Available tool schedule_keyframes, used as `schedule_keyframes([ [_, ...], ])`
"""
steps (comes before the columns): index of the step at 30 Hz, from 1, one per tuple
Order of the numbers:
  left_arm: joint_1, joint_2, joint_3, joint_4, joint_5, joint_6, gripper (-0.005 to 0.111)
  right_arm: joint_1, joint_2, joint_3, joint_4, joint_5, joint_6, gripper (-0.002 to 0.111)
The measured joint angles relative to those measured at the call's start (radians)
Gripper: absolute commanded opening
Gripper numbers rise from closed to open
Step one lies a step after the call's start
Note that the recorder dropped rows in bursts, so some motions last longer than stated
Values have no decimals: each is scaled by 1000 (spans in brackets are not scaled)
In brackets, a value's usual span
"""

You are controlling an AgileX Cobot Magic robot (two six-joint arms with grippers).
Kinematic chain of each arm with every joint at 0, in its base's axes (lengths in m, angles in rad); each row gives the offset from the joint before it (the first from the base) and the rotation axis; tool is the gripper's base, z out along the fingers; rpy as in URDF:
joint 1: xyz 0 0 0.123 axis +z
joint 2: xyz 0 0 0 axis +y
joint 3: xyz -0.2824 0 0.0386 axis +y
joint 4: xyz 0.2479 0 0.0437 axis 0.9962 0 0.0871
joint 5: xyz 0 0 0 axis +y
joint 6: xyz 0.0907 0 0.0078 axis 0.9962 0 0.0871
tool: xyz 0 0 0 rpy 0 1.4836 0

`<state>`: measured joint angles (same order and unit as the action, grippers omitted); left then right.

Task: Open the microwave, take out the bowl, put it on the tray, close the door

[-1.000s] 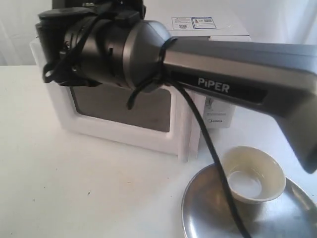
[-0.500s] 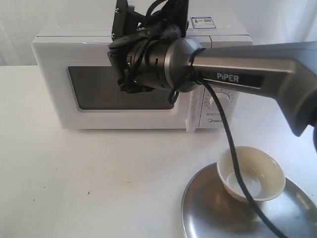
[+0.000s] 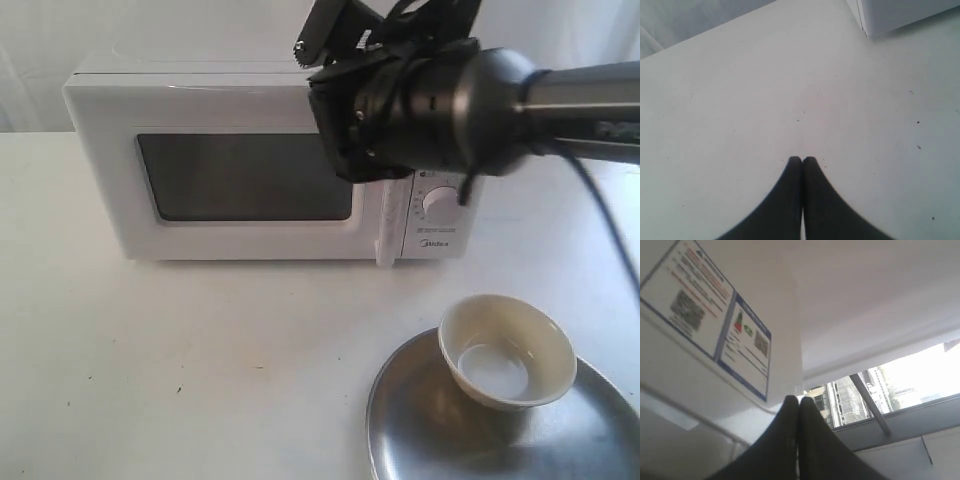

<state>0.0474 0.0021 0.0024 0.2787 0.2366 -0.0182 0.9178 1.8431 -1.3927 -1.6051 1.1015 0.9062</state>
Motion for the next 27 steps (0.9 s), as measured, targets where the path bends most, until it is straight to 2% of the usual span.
schedule_keyframes([
  [2,0,0,0,0,0,0,0,21,-88,107,-10,-6,48,0],
  [5,0,0,0,0,0,0,0,92,-334,455,-68,-100,342,0],
  [6,0,0,0,0,0,0,0,104,-381,508,-63,-112,370,0],
  [8,0,0,0,0,0,0,0,141,-506,656,60,-121,411,0],
  [9,0,0,0,0,0,0,0,147,-568,710,183,-100,418,0],
  [12,0,0,0,0,0,0,0,149,-670,757,439,-3,431,0],
  [14,0,0,0,0,0,0,0,149,-696,763,509,45,432,0],
  [22,0,0,0,0,0,0,0,153,-748,766,557,95,435,0],
  [25,0,0,0,0,0,0,0,148,-816,766,621,-47,435,0],
  [27,0,0,0,0,0,0,0,114,-897,785,737,-317,437,0],
])
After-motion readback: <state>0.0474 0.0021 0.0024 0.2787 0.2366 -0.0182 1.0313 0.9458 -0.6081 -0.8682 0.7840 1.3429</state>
